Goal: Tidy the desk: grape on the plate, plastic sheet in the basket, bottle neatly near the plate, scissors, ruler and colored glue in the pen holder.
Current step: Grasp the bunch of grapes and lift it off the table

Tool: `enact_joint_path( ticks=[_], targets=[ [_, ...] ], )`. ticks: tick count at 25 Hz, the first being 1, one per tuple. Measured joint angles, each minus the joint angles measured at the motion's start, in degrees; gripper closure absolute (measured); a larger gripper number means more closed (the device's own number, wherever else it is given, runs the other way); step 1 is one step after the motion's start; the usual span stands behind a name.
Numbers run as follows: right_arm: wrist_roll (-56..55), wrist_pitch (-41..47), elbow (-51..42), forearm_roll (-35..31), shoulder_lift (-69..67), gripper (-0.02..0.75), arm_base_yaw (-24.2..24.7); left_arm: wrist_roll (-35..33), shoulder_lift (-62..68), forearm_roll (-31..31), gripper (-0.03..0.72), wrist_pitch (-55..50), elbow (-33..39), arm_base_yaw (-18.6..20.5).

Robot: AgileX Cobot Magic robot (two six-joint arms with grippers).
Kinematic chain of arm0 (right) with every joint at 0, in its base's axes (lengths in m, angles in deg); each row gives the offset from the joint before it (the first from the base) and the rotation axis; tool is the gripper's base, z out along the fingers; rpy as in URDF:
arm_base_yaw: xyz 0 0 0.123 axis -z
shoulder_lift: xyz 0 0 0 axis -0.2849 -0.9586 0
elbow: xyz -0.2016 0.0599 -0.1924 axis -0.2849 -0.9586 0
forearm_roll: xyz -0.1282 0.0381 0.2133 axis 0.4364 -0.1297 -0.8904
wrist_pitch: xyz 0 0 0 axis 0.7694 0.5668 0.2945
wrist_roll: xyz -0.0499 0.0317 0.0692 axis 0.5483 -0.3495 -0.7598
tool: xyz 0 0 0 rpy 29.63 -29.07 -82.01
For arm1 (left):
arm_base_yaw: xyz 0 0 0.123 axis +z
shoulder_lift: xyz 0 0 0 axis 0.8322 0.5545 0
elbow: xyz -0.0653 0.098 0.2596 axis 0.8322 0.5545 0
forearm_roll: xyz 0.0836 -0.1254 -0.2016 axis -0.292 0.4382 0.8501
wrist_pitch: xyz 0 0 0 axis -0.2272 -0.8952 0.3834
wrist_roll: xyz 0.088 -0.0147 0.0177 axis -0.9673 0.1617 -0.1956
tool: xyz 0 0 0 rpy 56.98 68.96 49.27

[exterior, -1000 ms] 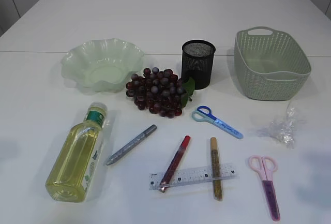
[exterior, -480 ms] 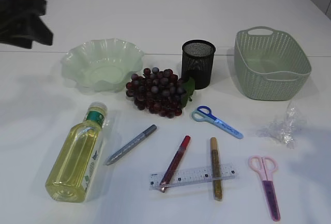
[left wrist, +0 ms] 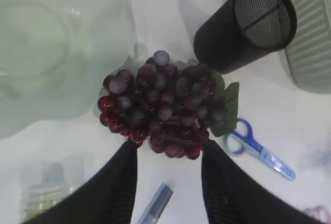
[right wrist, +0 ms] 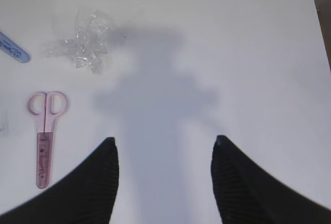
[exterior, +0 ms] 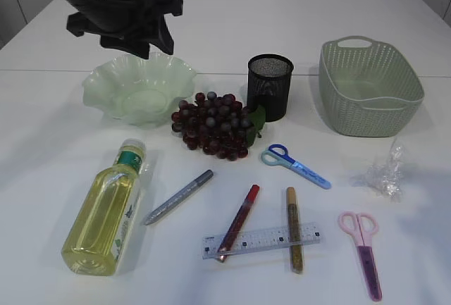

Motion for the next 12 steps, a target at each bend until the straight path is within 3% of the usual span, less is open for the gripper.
enact_joint_path(
  ticks=[5,12],
  targets=[
    [0.00,-1.88,0.02,-0.58,-0.53,0.286,0.00,5.86,5.97,0.00,0.382,4.34,-3.49,-1.70],
    [0.88,-3.38,3.33,-8.05,-8.57,0.286,0.00,13.89,12.96,0.00,0.382,5.28,-6.29,-2.72]
  ],
)
